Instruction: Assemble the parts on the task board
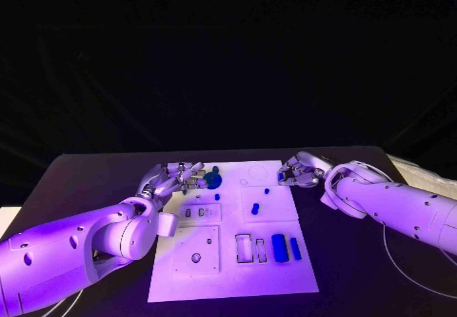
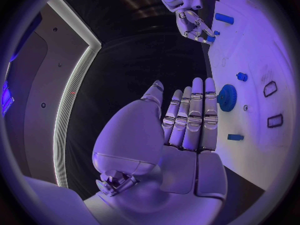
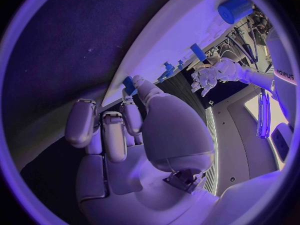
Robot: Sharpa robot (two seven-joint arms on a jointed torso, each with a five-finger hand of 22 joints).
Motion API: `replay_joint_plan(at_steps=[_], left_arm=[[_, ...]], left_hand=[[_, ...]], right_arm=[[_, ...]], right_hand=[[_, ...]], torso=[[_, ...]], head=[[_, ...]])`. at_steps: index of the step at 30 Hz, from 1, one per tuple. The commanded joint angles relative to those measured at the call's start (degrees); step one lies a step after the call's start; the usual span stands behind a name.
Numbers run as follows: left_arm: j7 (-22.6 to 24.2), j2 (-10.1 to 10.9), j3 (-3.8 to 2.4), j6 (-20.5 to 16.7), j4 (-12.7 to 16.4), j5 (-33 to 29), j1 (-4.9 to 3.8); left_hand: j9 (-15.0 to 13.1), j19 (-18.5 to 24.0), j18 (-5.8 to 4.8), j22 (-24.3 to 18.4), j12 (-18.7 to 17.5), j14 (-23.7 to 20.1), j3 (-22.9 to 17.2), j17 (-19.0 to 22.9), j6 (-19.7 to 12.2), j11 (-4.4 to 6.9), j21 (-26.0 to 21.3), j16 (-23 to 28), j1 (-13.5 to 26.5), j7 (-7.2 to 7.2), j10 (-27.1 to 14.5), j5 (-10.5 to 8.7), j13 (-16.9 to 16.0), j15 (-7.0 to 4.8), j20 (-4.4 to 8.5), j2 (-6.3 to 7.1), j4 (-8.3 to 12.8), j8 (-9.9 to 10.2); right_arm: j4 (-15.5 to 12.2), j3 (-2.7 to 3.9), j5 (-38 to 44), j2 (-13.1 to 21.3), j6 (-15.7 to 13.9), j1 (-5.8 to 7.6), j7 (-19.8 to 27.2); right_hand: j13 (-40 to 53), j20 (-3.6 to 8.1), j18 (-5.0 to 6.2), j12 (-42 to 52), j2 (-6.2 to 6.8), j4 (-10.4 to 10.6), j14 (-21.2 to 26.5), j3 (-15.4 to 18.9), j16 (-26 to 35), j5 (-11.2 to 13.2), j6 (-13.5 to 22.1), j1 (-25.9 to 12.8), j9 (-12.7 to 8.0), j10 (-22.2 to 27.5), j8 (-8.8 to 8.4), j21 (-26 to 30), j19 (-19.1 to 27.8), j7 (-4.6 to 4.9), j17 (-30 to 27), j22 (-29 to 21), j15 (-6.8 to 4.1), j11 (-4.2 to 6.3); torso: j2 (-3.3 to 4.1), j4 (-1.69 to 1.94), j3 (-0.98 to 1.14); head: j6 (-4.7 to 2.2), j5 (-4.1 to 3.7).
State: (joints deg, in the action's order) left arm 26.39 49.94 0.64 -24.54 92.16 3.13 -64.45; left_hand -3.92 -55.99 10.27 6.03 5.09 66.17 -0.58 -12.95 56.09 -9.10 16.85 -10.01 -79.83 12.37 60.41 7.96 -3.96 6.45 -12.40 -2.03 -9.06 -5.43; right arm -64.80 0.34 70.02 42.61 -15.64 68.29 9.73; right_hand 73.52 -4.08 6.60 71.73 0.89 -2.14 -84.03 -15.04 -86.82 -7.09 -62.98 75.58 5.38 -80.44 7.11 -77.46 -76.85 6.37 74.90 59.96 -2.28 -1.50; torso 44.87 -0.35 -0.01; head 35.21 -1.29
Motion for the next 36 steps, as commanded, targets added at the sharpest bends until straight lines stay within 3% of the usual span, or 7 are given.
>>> replay_joint_plan(at_steps=[1, 7, 14, 17, 23, 31, 36], left_arm=[[0.52, -0.04, -0.03, 1.05, 0.14, 0.00, -0.01], [0.47, 0.09, -0.03, 0.93, 0.10, -0.16, -0.02], [0.48, 0.43, -0.03, 0.78, -0.56, -1.13, -0.02], [0.51, 0.48, -0.02, 0.85, -1.31, -1.28, -0.02], [0.25, 0.60, -0.02, 1.33, -2.58, -2.14, -0.02], [-0.28, 0.66, -0.01, 0.52, -3.58, -6.19, -0.02], [-0.07, 0.56, -0.01, -0.05, -3.70, -7.15, -0.02]], left_hand=[[0.00, 0.19, 0.14, -0.05, -0.31, -0.51, -0.05, -0.05, -0.02, -0.31, -0.30, 0.09, -0.51, 0.16, -0.05, 0.33, -0.01, -0.08, -0.20, -0.11, 0.41, 0.37], [0.00, 0.19, 0.14, -0.05, -0.31, -0.51, -0.05, -0.05, -0.02, -0.31, -0.30, 0.09, -0.51, 0.16, -0.05, 0.33, -0.01, -0.08, -0.20, -0.11, 0.41, 0.37], [-0.01, 0.20, 0.14, -0.07, -0.32, -0.52, -0.07, -0.09, -0.01, -0.31, -0.32, 0.12, -0.53, 0.16, -0.05, 0.33, -0.02, -0.08, -0.21, -0.16, 0.43, 0.39], [-0.01, 0.21, 0.15, -0.07, -0.32, -0.52, -0.09, -0.10, -0.01, -0.30, -0.33, 0.12, -0.55, 0.14, -0.04, 0.34, -0.02, -0.08, -0.21, -0.18, 0.44, 0.39], [-0.01, 0.21, 0.15, -0.08, -0.33, -0.52, -0.13, -0.14, 0.00, -0.29, -0.34, 0.14, -0.60, 0.11, -0.03, 0.34, -0.02, -0.09, -0.21, -0.22, 0.48, 0.40], [0.00, 0.23, 0.16, -0.11, -0.38, -0.55, -0.11, -0.19, -0.05, -0.30, -0.37, 0.19, -0.61, 0.13, -0.08, 0.32, -0.01, -0.08, -0.22, -0.20, 0.52, 0.46], [-0.02, 0.22, 0.16, -0.11, -0.36, -0.52, -0.11, -0.23, 0.02, -0.28, -0.37, 0.19, -0.62, 0.10, -0.01, 0.32, -0.02, -0.09, -0.22, -0.19, 0.54, 0.43]], right_arm=[[-0.26, 0.00, 0.12, -0.08, -1.84, -0.06, -0.31], [-2.38, 0.03, -2.18, 0.59, -3.28, 0.05, -1.17], [-9.23, 0.13, -3.53, 2.19, -4.31, 0.84, -5.65], [-12.49, 0.15, -2.26, 2.42, -4.75, 1.16, -8.61], [-16.25, 0.14, 1.08, 0.79, -5.10, 1.33, -13.27], [-17.53, -0.22, 6.03, -4.86, -3.64, 0.58, -15.68], [-17.13, -0.76, 9.65, -8.25, -3.20, 0.12, -17.37]], right_hand=[[0.18, 0.54, -0.95, 0.36, -1.47, -0.12, -4.60, -0.52, -0.22, 0.47, -0.91, 0.56, 0.63, -0.23, 0.54, -0.27, -0.14, -0.45, 8.14, 0.11, -0.45, 0.33], [0.42, 0.81, -1.01, 0.50, -1.96, 0.15, -4.61, -0.60, -0.21, 2.02, -1.07, -0.18, 0.74, -0.47, 0.44, -0.35, -0.26, -0.59, 8.15, 0.32, -0.66, 0.49], [0.00, 0.84, -0.99, -0.15, -1.89, 0.72, -4.50, -0.32, 0.04, 1.90, -0.16, -1.41, 0.57, -0.18, -0.31, -0.22, -0.19, -0.27, 7.64, 0.06, -0.55, 0.28], [-0.35, 0.79, -0.96, -0.62, -1.98, 0.76, -4.44, -0.41, 0.17, 1.67, 0.16, -1.56, 0.50, 0.08, -0.62, -0.11, -0.10, -0.17, 7.37, -0.15, -0.48, 0.20], [-0.57, 0.73, -0.94, -1.03, -2.33, 0.44, -4.40, -0.98, 0.28, 1.09, 0.36, -1.25, 0.47, 0.32, -0.95, -0.02, -0.06, -0.07, 7.18, -0.26, -0.42, 0.13], [-0.66, 0.64, -0.90, -1.27, -2.26, 0.37, -4.37, -1.26, 0.37, -0.01, 0.43, -1.54, 0.48, 0.45, -1.25, 0.12, 0.02, 0.06, 7.04, -0.50, -0.32, 0.01], [-0.66, 0.61, -0.89, -1.34, -2.20, 0.34, -4.36, -1.40, 0.41, -0.58, 0.18, -1.74, 0.55, 0.47, -1.23, 0.15, 0.01, 0.01, 6.99, -0.54, -0.32, 0.02]], torso=[[0.02, -0.04, 0.04], [-0.07, 0.06, -0.01], [-0.27, -0.09, -0.11], [-0.65, -0.13, -0.32], [-1.45, 0.01, -0.79], [-2.21, 0.43, -1.47], [-2.44, 0.66, -1.85]], head=[[0.03, -0.03], [0.06, 0.01], [-0.15, 0.34], [-0.09, 0.52], [0.45, 1.20], [1.30, 2.41], [1.62, 2.67]])
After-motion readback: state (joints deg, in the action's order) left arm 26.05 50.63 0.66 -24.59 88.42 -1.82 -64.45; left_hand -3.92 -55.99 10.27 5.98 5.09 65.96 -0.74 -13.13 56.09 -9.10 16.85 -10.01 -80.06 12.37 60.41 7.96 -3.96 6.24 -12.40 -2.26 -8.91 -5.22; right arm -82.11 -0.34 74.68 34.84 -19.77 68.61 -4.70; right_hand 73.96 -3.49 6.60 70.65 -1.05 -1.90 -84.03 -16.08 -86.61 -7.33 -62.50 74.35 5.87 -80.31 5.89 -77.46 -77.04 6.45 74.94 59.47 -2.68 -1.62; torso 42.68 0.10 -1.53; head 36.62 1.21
